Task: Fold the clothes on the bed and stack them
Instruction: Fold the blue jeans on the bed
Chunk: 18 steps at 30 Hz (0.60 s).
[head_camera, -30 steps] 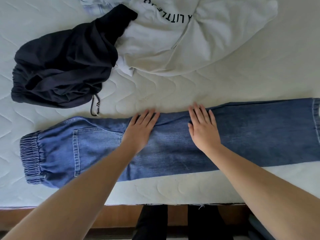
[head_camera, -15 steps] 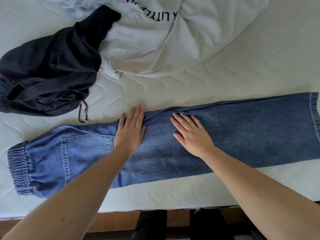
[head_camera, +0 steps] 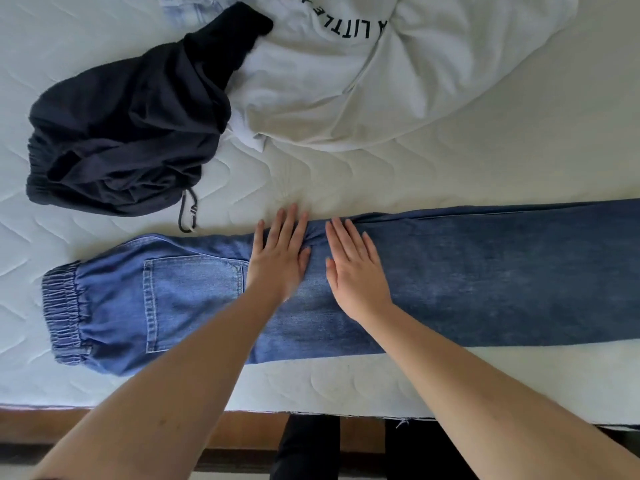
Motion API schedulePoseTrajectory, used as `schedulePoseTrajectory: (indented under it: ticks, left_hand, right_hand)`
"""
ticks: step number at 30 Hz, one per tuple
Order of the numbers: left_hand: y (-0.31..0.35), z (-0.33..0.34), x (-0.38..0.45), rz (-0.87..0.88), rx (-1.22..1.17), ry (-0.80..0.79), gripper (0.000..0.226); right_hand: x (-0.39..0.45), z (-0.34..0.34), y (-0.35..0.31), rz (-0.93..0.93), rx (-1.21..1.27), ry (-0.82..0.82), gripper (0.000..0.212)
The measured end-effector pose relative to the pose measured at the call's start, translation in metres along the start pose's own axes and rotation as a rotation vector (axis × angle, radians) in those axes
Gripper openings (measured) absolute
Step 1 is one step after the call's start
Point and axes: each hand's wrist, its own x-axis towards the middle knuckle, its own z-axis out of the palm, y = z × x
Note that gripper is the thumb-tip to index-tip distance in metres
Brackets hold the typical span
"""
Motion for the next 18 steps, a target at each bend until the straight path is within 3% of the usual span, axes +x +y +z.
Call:
schedulePoseTrajectory:
  ticks: [4,12,16,18]
  left_hand:
    - [-0.018,-0.003,-0.007,0.088,0.004,0.017,0.065]
    - [-0.111,-0.006,-0.033,0.090,0.103,-0.057,0.077]
    - [-0.146,-0.016,-0.044,0.082,0.089,-0.098,0.075]
    - [-0.153,-0.022,-0.046,0.070,0.037,-0.085,0.069]
  right_hand:
    - [0.025,0.015,-0.011,-0.018,-0.052,-0.084,0.055]
    - [0.015,0.010,0.050,0.000,-0.227,-0.067,0.067]
    - [0.016,0.011,0.029,0.077,-0.257,-0.023,0.067]
    - [0.016,0.014,0.007,-0.002,-0.233,-0.010,0.065]
